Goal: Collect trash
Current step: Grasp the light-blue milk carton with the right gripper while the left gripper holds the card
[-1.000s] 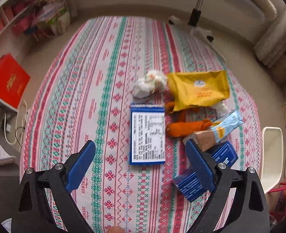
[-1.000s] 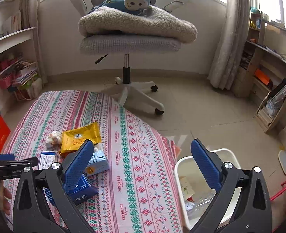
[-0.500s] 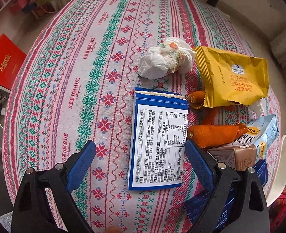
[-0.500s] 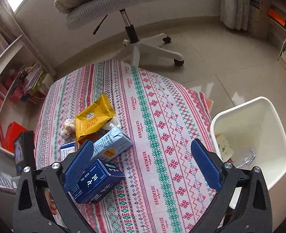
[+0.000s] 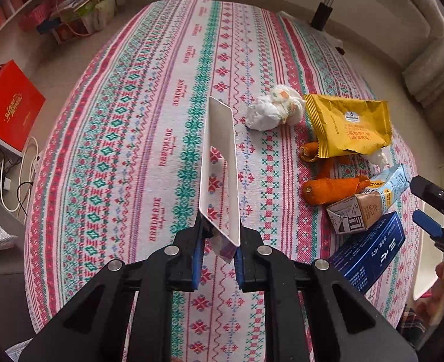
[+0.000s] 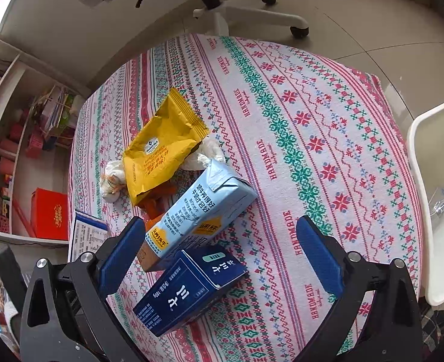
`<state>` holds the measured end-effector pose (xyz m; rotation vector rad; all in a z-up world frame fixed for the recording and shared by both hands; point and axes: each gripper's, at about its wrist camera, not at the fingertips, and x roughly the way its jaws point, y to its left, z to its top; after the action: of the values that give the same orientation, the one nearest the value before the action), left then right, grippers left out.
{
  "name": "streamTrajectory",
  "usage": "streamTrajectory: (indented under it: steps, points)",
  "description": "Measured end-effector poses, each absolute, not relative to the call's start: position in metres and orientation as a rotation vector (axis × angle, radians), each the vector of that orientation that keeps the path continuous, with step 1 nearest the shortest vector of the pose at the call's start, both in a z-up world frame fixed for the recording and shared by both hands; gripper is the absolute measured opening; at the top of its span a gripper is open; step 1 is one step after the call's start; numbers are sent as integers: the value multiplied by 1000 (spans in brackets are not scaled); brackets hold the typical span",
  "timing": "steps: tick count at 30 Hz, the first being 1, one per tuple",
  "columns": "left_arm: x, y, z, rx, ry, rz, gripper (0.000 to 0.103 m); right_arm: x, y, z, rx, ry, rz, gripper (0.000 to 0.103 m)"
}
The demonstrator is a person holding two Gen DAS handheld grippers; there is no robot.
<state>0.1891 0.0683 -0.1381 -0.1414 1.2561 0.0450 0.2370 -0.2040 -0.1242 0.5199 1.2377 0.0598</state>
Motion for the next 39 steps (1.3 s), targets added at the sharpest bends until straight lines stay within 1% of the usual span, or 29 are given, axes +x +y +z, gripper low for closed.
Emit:
streamTrajectory:
  steps: [3,5,10,22,24,26,29,30,32,33,34,35,36,39]
  points:
    - [176,82,-133,-148,1297,23,17,239,-201,-127,534,1246,60,96]
    - [177,97,-134,-149,1337,27,19,240,-201,-129,543,1253,59,96]
    - [179,114,-127,-190,1327,25,17,242,-201,-133,531,1269,46,96]
    - [190,122,-161,-215,1403,8,20,255,-186,-150,547,1307,54,96]
    - [191,122,-162,-208,1406,12,23,256,-187,-153,559,1310,48,96]
    - [194,119,-162,-212,1401,8,32,259,-187,-152,562,1305,44,96]
    - [198,113,-161,-208,1388,11,34,262,-186,-155,553,1305,40,95]
    - [200,112,-160,-204,1386,14,34,263,-185,-157,549,1311,43,82]
    - [201,109,-160,-177,1382,24,33,264,-185,-159,537,1319,53,60]
    - [204,107,-158,-159,1374,28,28,263,-185,-158,529,1310,55,55]
    - [204,104,-156,-146,1366,28,15,262,-184,-155,519,1301,66,40]
    - [203,103,-154,-146,1357,24,15,261,-182,-152,512,1289,78,35]
    - [201,100,-150,-150,1346,24,15,259,-181,-147,499,1272,86,33]
    - [198,102,-134,-162,1290,22,15,252,-176,-127,458,1210,133,31]
